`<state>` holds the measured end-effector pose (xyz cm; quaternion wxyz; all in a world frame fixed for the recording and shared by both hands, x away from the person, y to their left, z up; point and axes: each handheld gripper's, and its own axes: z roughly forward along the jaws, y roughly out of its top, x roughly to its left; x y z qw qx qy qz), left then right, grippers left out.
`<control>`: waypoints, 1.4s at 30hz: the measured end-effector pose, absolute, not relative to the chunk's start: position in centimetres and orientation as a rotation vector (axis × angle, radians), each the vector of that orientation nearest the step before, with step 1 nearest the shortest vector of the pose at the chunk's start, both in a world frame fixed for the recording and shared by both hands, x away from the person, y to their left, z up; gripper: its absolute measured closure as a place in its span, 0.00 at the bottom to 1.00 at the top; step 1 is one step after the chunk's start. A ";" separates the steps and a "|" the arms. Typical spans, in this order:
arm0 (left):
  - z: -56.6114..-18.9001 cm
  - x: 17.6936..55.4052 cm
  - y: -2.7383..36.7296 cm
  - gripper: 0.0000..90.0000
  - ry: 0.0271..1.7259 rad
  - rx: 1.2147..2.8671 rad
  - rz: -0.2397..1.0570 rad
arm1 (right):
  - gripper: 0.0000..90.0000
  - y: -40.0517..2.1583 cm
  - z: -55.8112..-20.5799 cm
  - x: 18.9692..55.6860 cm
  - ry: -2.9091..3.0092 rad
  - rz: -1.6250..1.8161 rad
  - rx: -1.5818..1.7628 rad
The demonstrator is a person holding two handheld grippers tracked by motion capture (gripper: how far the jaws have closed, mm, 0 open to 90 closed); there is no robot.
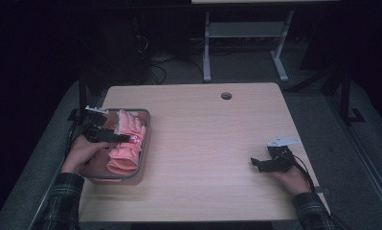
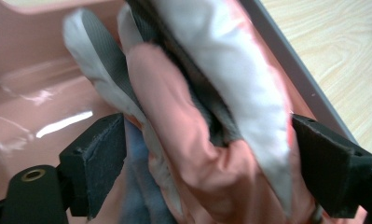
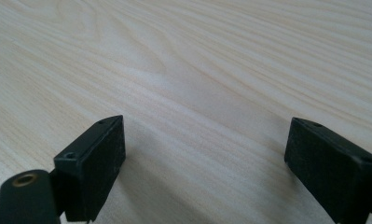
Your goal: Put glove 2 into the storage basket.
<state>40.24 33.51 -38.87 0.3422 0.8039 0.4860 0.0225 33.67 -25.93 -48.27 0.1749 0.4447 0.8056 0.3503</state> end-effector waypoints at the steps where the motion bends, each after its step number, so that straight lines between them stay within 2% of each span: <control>1: -38.6 40.2 33.7 0.15 1.261 2.099 0.071 | 0.13 -25.9 -48.3 33.7 2.283 0.993 1.260; 18: -32.9 38.0 34.1 0.15 1.161 2.055 0.258 | 0.13 -25.9 -48.3 33.7 2.283 0.992 1.261; 27: -31.8 37.4 30.2 0.15 1.035 2.070 0.286 | 0.13 -25.9 -48.3 33.7 2.283 0.993 1.261; 42: -32.7 36.4 23.0 0.15 0.888 2.077 0.288 | 0.13 -25.9 -48.3 33.7 2.283 0.993 1.261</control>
